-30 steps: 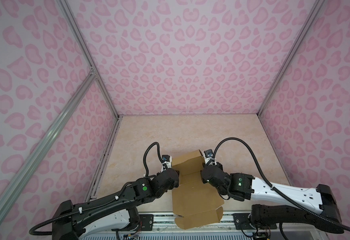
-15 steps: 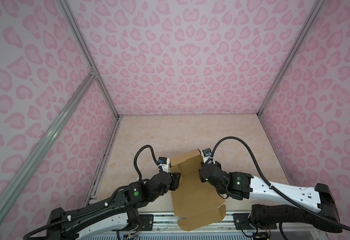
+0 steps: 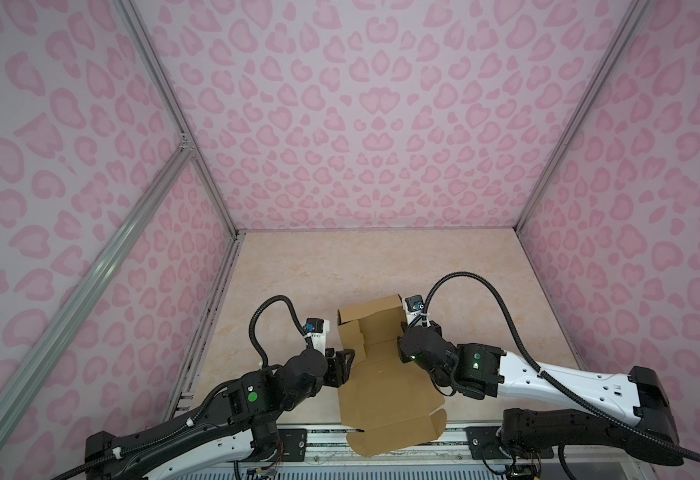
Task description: Fold the paper box
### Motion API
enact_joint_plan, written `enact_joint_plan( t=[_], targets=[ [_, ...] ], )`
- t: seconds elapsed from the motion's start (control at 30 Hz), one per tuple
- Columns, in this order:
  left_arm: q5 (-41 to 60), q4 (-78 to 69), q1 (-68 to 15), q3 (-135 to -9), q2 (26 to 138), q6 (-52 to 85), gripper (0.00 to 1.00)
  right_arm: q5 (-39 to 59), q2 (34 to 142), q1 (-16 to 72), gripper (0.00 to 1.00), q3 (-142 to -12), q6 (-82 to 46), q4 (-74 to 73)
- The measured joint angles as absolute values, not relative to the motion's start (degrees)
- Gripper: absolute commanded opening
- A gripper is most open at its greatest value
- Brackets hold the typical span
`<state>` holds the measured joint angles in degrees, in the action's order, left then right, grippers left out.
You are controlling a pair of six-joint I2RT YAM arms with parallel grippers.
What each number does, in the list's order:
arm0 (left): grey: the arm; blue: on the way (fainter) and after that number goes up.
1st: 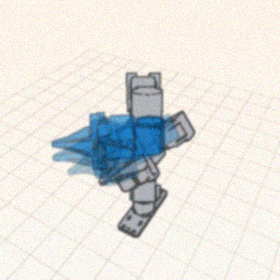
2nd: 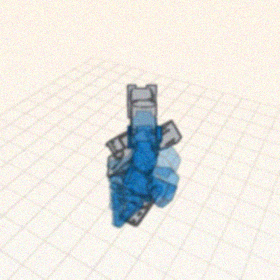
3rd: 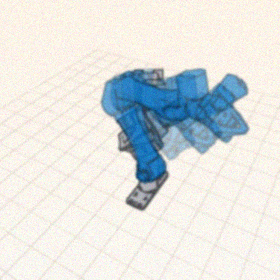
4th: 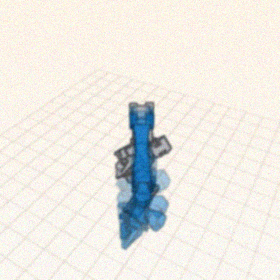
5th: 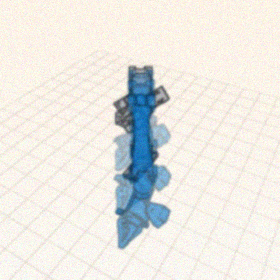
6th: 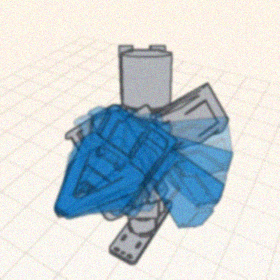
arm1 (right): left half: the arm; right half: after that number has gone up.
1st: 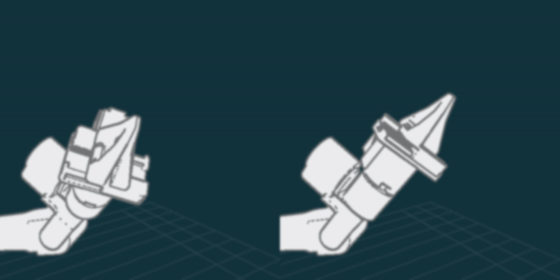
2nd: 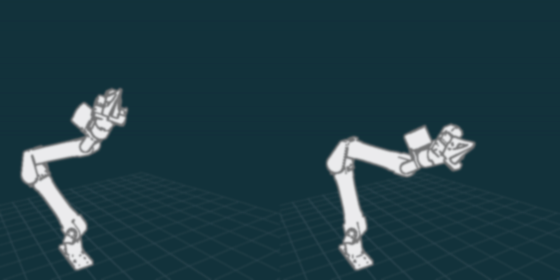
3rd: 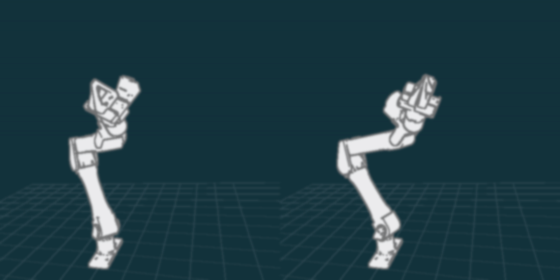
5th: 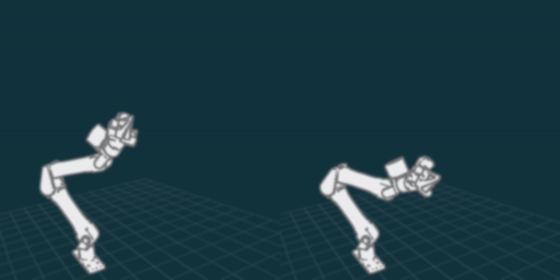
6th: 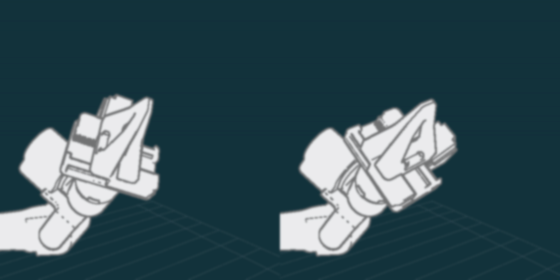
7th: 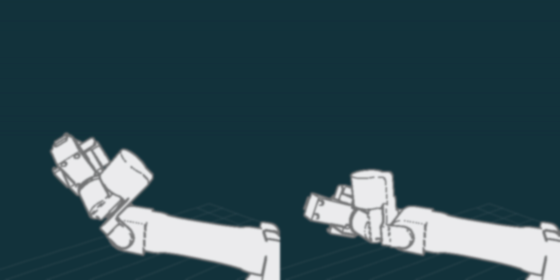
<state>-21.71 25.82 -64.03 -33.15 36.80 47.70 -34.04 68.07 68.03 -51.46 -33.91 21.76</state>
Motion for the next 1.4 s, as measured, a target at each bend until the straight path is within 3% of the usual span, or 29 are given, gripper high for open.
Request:
enact_joint_plan(
  t=[0.13,0.3,0.5,0.8,1.0,1.4],
  targets=[
    [-22.1,26.1,-64.0,-33.9,37.1,46.2,0.62,-34.0,68.1,67.9,0.00,-51.0,-33.9,21.5],
    [-22.4,26.3,-64.0,-34.5,38.9,45.0,0.53,-33.8,68.1,68.1,0.00,-51.0,-34.3,21.1],
    [-23.9,26.5,-64.0,-35.5,40.3,44.3,0.52,-33.8,68.0,68.9,0.00,-50.9,-35.0,21.0],
    [-26.1,25.8,-64.0,-35.6,41.5,43.7,0.37,-33.3,69.2,70.6,0.00,-50.9,-35.9,20.8],
    [-27.7,26.0,-64.1,-35.4,41.5,43.5,0.21,-33.2,69.3,71.3,0.00,-50.9,-36.4,20.7],
    [-32.4,31.2,-64.1,-37.5,44.3,44.6,0.05,-34.3,70.0,73.5,0.00,-51.7,-36.5,20.9]
  ],
)
